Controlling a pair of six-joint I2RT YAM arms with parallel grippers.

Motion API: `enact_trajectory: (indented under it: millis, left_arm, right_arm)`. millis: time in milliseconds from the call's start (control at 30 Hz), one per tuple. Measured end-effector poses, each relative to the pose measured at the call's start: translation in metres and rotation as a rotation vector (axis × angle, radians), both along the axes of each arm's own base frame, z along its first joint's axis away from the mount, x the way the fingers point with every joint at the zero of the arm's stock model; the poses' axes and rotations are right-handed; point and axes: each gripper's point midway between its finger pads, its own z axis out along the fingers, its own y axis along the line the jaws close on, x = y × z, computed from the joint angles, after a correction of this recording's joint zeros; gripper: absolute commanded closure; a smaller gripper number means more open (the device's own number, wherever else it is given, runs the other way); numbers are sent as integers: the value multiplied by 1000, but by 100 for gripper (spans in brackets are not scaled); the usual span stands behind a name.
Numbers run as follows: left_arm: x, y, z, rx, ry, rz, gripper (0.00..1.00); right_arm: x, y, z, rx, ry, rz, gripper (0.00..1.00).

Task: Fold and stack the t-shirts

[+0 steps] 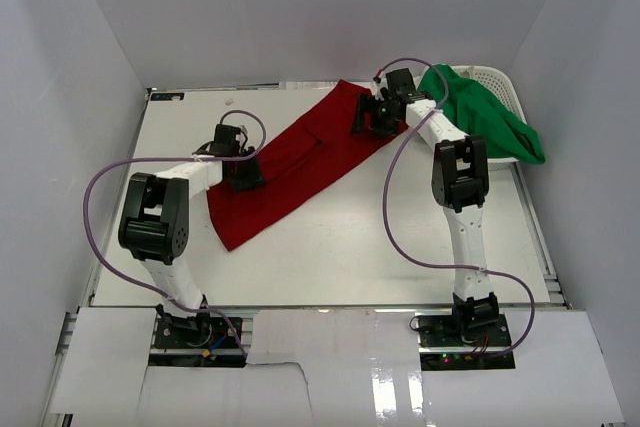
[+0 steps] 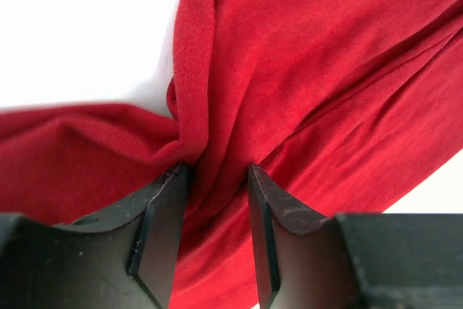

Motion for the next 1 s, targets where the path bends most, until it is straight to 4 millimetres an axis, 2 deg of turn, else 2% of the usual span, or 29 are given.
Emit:
enact_trajectory:
  millis: [267,500,767,1000]
  left_arm:
    - [-55,-11,2,-65,104,42,40]
    - [-109,-35,6,-127,194,23,39]
    - [-150,-67,12,-181,239,-22,39]
    - [-183,-91,5,-201,298,-57,39]
  right_arm:
    - [12,1,3,61,-4,5,9]
    - [16,7,5,115,-17,23,9]
    - [23,23,8,225,-32,52,9]
    - [33,38,11,315,-46,69,10]
